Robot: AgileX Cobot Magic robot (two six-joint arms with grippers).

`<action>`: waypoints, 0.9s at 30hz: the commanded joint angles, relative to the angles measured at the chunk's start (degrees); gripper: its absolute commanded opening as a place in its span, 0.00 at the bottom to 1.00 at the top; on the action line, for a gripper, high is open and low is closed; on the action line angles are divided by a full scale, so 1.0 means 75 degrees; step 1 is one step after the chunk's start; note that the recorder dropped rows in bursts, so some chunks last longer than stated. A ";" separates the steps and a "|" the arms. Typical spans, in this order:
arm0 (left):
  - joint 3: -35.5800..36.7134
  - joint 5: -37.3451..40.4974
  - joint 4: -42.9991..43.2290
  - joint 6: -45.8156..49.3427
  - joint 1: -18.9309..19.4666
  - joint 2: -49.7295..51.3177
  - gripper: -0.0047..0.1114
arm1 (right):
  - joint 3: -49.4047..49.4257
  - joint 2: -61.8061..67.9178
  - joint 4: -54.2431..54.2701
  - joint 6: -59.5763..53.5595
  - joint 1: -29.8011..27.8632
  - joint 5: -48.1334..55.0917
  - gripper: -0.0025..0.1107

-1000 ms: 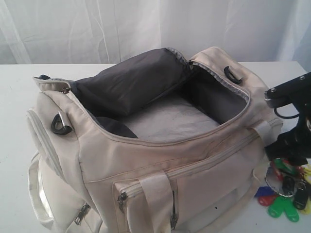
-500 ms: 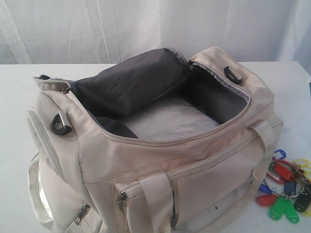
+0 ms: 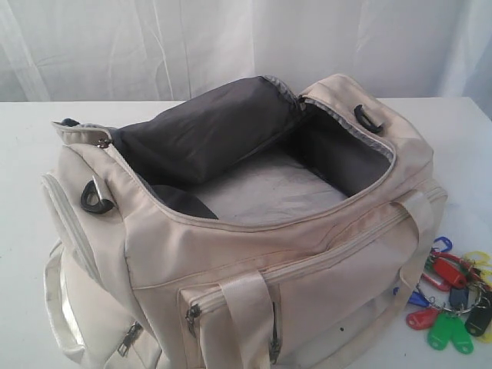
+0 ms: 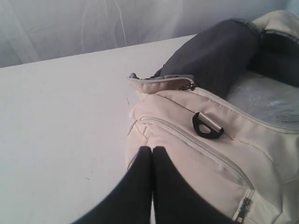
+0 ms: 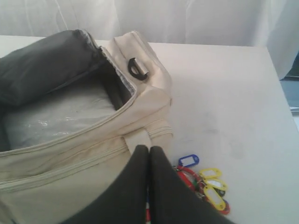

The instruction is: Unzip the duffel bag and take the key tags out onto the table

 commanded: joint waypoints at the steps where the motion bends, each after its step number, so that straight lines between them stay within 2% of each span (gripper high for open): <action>1: -0.0035 0.0483 -0.0071 -0.0272 -0.0005 -0.0920 0.04 | 0.0005 -0.0444 0.0734 -0.0289 -0.0071 0.0100 0.02; 10: 0.0200 0.0817 -0.0009 -0.0257 -0.0005 -0.1363 0.04 | 0.0005 -0.0811 0.0893 -0.0521 -0.0071 -0.0593 0.02; 27: 0.0202 0.0818 -0.0009 -0.0257 -0.0005 -0.1363 0.04 | 0.0005 -0.0811 0.0896 -0.0488 -0.0071 -0.0577 0.02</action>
